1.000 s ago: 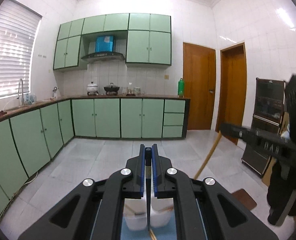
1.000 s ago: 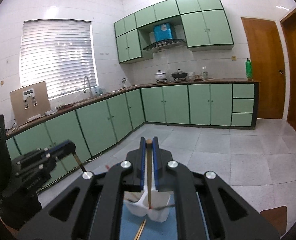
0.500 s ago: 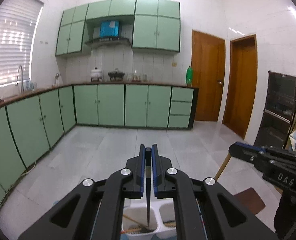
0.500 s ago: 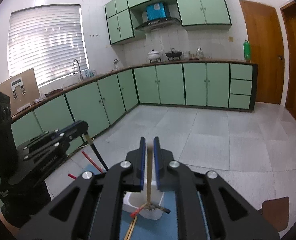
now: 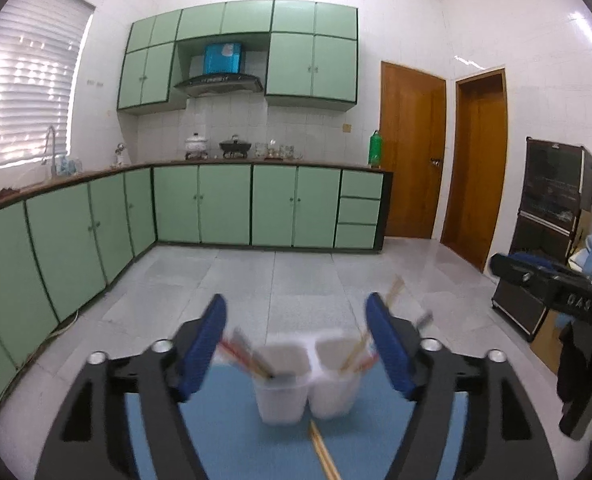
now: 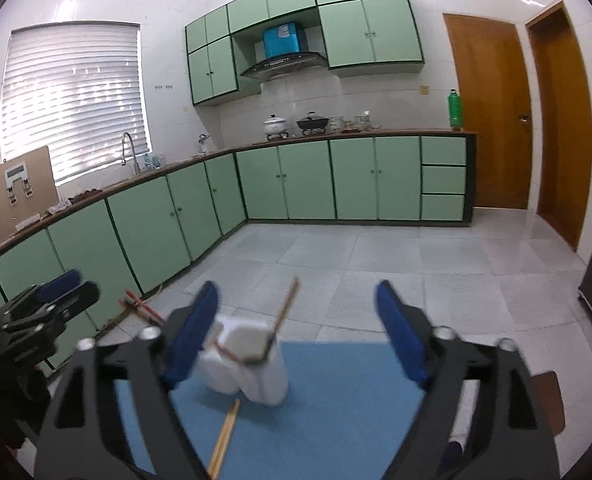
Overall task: Organize utensils
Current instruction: 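Open both tools and withdraw them from the holder, then grasp the red-patterned chopstick with the right tool while the left tool grasps a plain wooden chopstick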
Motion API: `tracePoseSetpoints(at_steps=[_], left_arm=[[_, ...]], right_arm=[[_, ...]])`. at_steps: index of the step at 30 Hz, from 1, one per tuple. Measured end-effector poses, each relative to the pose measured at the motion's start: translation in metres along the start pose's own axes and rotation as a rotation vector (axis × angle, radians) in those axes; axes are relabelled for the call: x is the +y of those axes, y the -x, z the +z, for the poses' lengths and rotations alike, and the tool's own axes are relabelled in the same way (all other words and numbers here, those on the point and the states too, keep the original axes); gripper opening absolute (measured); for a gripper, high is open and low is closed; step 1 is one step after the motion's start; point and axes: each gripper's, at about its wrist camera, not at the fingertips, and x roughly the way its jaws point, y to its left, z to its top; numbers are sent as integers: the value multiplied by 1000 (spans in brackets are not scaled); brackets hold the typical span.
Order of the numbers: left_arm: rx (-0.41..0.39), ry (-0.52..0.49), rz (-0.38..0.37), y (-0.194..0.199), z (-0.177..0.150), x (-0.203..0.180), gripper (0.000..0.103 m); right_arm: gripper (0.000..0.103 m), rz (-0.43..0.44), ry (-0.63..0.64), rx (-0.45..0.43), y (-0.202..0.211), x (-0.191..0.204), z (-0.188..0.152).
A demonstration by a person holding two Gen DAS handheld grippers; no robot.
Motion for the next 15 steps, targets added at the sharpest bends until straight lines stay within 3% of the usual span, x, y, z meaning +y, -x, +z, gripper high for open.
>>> tracePoseSetpoints(at_steps=[5, 10, 15], left_arm=[[126, 38, 39, 20, -75, 5, 85], [300, 115, 101, 15, -151, 26, 86], [428, 138, 180, 8, -206, 43, 86]], right_arm=[[95, -23, -26, 75, 22, -6, -68], [95, -39, -60, 223, 21, 3, -148], [95, -32, -87, 338, 11, 25, -203]])
